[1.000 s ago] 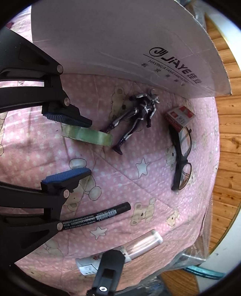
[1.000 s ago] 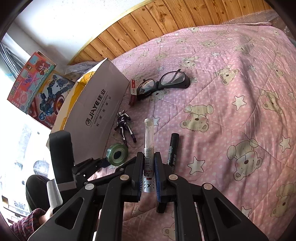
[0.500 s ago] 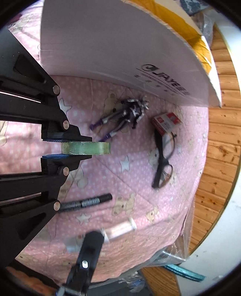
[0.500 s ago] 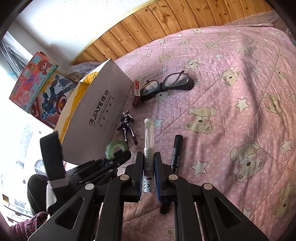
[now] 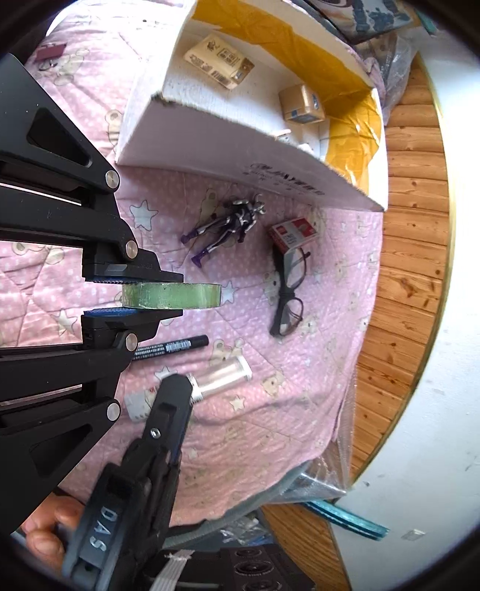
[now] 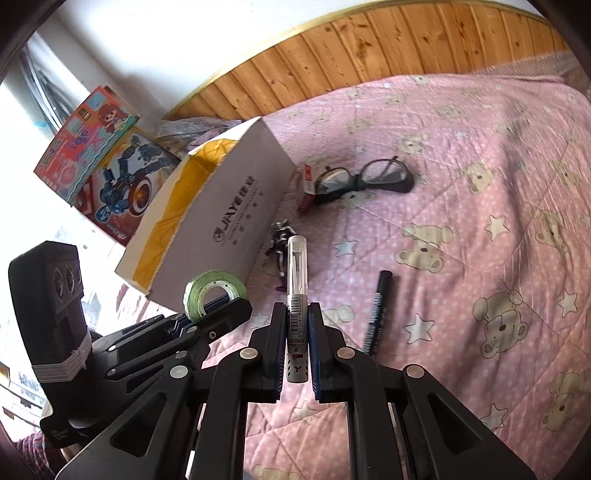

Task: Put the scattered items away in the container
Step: 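Carry the green tape roll and clear tube over the box with both tools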

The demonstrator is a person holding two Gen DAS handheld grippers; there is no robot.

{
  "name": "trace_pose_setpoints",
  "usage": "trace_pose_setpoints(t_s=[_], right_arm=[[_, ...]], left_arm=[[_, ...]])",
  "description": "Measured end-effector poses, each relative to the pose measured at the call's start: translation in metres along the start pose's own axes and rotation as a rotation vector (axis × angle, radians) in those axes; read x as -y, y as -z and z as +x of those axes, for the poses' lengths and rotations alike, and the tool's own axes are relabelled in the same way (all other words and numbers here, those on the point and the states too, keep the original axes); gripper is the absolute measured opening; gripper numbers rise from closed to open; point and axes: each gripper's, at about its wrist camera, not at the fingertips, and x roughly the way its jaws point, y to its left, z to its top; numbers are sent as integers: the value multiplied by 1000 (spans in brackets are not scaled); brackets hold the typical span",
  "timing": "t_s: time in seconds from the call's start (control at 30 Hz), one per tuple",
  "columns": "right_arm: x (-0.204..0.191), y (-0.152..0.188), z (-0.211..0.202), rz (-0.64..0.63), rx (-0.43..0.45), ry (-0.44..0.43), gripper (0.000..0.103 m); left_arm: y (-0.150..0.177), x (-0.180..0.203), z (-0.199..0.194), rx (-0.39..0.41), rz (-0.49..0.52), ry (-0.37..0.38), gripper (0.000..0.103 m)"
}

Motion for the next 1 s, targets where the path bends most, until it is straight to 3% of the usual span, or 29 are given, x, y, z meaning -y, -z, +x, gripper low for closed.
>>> trace_pose_setpoints(t_s=[0.4, 1.0], right_arm=[[-70, 10, -7, -139, -6, -22, 12], [-166, -36, -15, -303, 55, -27, 12]], left_arm=[[-11, -33, -65, 94, -79, 63, 9], [-54, -108, -96, 179, -192, 78, 9]])
